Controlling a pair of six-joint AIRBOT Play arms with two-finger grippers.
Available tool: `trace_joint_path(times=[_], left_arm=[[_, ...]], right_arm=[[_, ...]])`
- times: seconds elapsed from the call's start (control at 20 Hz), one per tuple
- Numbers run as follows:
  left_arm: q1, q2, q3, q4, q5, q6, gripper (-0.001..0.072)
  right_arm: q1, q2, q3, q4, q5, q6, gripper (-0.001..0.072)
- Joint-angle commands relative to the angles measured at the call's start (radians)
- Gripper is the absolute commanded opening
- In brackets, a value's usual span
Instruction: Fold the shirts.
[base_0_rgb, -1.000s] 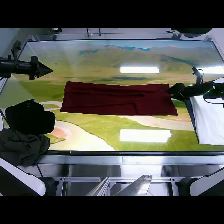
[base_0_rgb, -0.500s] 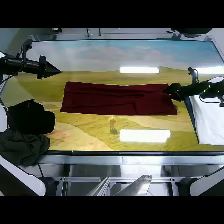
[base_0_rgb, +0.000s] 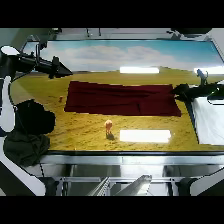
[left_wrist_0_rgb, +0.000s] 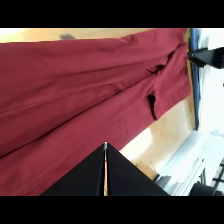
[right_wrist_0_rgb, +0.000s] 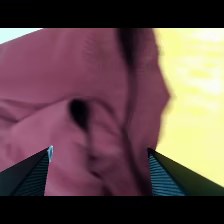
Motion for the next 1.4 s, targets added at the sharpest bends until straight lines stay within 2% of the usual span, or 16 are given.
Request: trace_joint_path(times=[0.0, 0.3, 0.35, 0.4, 0.45, 0.5, 0.55, 0.9, 1.2, 1.35], left_arm=[[-0.048, -0.017, 0.0, 0.0, 0.002, 0.006, 0.0001], [-0.105, -0.054, 0.0, 0.002, 0.004, 0.006, 0.0001], [-0.113, -0.054, 0.0, 0.001, 0.006, 0.006, 0.0001], [-0.121, -0.054, 0.0, 0.0, 0.016, 0.006, 0.0001], [-0.13, -0.054, 0.0, 0.001, 0.027, 0.006, 0.0], [-0.14, -0.054, 0.0, 0.001, 0.04, 0.006, 0.0], [-0.148, -0.055, 0.0, 0.002, 0.052, 0.006, 0.0], [-0.319, -0.169, 0.0, 0.016, 0.145, 0.006, -0.0002], [-0.519, -0.22, 0.002, 0.294, 0.325, -0.089, -0.0002], [-0.599, -0.222, 0.016, 0.354, 0.376, -0.096, -0.0002]], right_arm=[[0.064, -0.038, -0.001, 0.005, 0.023, 0.01, 0.0696], [0.103, -0.041, -0.001, 0.011, 0.031, 0.014, 0.069], [0.103, -0.041, -0.001, 0.015, 0.037, 0.014, 0.0496], [0.103, -0.041, -0.001, 0.015, 0.044, 0.014, 0.0219], [0.103, -0.041, -0.001, 0.015, 0.053, 0.015, 0.0083], [0.103, -0.041, -0.001, 0.015, 0.056, 0.018, 0.0078], [0.103, -0.039, -0.001, 0.016, 0.06, 0.026, 0.002], [0.102, 0.086, 0.0, 0.015, 0.11, 0.071, 0.0018], [0.088, 0.2, 0.068, 0.015, 0.183, 0.135, 0.0018], [0.089, 0.202, 0.135, 0.015, 0.256, 0.181, 0.0018]])
